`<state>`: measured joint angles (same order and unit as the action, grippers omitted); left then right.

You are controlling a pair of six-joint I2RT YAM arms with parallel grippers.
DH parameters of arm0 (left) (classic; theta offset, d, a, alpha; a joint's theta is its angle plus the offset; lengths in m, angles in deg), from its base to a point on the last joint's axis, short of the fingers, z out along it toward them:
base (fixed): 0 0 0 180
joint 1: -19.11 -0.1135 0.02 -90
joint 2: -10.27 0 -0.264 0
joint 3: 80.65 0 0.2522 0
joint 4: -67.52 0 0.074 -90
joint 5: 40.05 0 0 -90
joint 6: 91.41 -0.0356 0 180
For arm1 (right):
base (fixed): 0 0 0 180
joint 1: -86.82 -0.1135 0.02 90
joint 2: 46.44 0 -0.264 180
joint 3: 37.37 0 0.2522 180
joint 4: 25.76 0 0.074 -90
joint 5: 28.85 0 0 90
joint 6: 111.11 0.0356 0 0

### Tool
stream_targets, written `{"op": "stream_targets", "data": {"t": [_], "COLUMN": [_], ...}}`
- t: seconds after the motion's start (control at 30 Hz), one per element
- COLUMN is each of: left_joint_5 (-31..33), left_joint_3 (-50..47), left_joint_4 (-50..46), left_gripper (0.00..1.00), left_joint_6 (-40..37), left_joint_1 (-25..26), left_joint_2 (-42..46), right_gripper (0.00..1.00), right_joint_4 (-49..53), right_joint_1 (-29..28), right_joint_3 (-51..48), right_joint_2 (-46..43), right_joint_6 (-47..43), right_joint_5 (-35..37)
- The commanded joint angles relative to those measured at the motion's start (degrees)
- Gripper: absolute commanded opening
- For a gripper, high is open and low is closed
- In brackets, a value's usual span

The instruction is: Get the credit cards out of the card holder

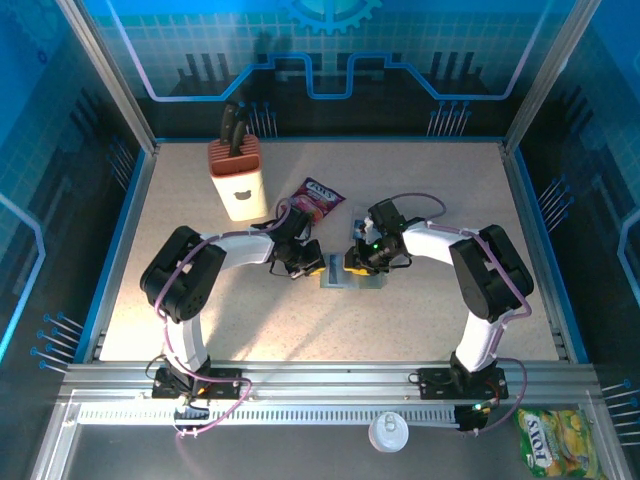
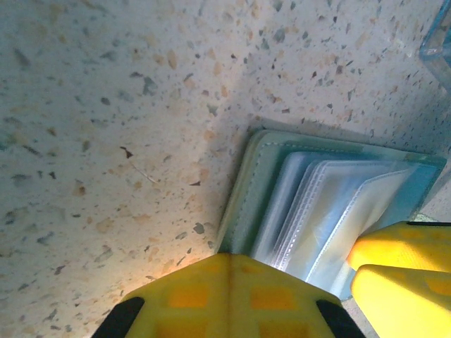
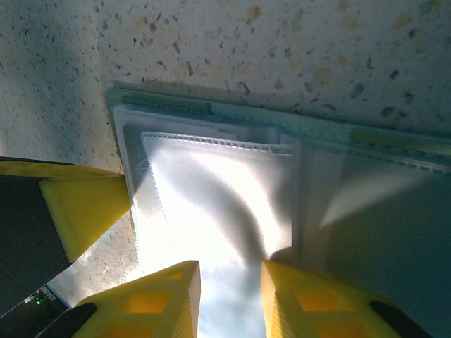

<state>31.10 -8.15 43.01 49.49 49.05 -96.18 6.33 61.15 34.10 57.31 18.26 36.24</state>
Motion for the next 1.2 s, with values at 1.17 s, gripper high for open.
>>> {"op": "stream_targets", "data": {"t": [1.17], "left_joint_5": [-8.2], "left_joint_3": [4.2], "left_joint_4": [2.4], "left_gripper": [0.26], "left_joint_6": [4.8], "left_joint_1": [2.7], "left_joint_2": [-2.5], "right_gripper": [0.30], "right_joint_4": [-8.0], "right_joint_1": [2.8], "right_joint_3": [-5.7], "right_joint_2": [-0.5], "right_joint_6": [3.5], "right_joint_5": [-5.6]}}
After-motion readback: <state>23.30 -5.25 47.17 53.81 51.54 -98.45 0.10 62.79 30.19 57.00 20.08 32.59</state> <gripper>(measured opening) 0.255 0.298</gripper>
